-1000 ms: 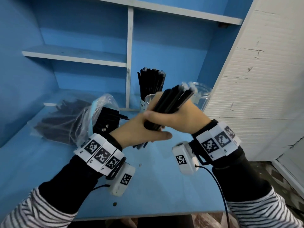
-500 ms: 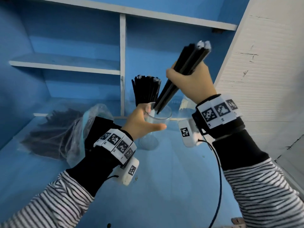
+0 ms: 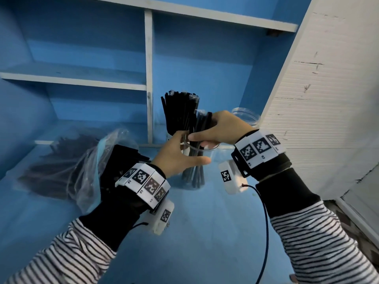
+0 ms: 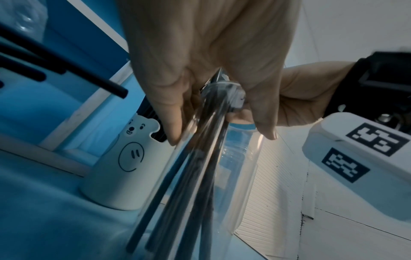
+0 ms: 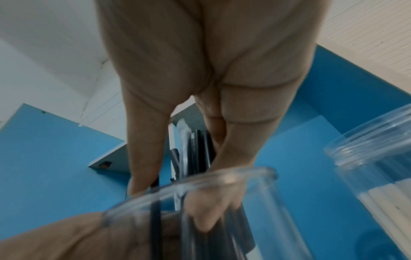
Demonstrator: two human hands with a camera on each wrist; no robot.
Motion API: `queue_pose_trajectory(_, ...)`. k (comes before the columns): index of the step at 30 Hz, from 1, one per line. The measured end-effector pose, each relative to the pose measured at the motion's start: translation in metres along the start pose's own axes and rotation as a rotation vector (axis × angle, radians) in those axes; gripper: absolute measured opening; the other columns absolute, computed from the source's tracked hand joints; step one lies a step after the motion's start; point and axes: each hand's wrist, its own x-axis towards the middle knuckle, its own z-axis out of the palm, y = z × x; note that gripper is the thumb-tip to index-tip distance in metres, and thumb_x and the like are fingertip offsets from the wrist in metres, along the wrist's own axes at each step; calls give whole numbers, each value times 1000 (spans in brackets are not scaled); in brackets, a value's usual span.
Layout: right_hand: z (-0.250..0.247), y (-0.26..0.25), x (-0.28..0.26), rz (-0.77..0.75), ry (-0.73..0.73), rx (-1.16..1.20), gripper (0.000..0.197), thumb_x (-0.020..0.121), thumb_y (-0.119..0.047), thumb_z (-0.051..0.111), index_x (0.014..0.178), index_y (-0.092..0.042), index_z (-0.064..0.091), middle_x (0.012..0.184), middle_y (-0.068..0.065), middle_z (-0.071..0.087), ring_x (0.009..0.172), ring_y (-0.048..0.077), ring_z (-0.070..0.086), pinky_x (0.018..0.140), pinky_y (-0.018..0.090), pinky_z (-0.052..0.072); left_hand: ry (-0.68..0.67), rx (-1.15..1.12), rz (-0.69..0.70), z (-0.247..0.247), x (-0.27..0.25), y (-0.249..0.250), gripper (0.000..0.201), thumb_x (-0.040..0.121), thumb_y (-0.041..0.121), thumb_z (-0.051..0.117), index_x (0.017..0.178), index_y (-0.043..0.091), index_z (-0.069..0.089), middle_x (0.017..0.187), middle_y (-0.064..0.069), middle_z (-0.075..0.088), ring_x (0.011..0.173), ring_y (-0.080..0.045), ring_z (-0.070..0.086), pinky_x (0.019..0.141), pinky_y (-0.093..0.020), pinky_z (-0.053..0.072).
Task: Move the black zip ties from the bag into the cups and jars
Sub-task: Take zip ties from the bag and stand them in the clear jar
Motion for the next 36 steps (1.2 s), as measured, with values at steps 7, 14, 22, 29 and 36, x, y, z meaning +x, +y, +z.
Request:
queue_pose_trajectory(7, 11, -1, -6, -126, 210, 40, 11, 86, -28, 69, 84, -18, 66, 77, 0, 73, 74, 11, 71, 83, 37, 57, -4, 16, -12, 1, -4, 3, 100, 45, 60, 82, 131, 27, 42, 121, 13, 57, 114, -9, 55, 98, -39, 49)
queue_pose_trajectory(14, 22, -1, -9, -110, 264, 185, 32, 88, -20, 67, 116, -13, 53, 81, 3, 72, 74, 12, 71, 77, 29, 56, -28, -18, -11, 3, -6, 6, 93, 51, 55, 84, 131, 28, 43, 122, 15, 57, 115, -5, 54, 101, -37, 47)
queue_pose_trajectory(22, 32, -17, -40, -363, 630, 321, 15, 83, -8, 58, 92, -14, 48, 76, -4, 54, 61, 8, 51, 58, 13, 42, 81, 120, -3, -23, -36, 3, 88, 76, 31, 79, 148, 27, 28, 147, 9, 37, 133, -9, 36, 111, -32, 32)
queue_pose_trajectory(29, 94, -29, -40, -582, 399, 274, 12, 86, -8, 62, 98, -7, 61, 86, 4, 62, 73, 10, 55, 65, 11, 42, 484, 378, 223, -90, -83, 9, 31, 80, 17, 71, 107, 31, 65, 113, 8, 60, 104, -9, 56, 90, -27, 42)
queue_pose_trajectory(36, 146, -24, -2, -343, -50, -24, 54, 89, -43, 63, 137, -24, 47, 141, 3, 47, 130, 17, 43, 103, 25, 32, 274, 580, -27, -144, -92, -25, 43, 77, 15, 74, 113, 35, 62, 119, -6, 59, 114, -23, 52, 98, -35, 41)
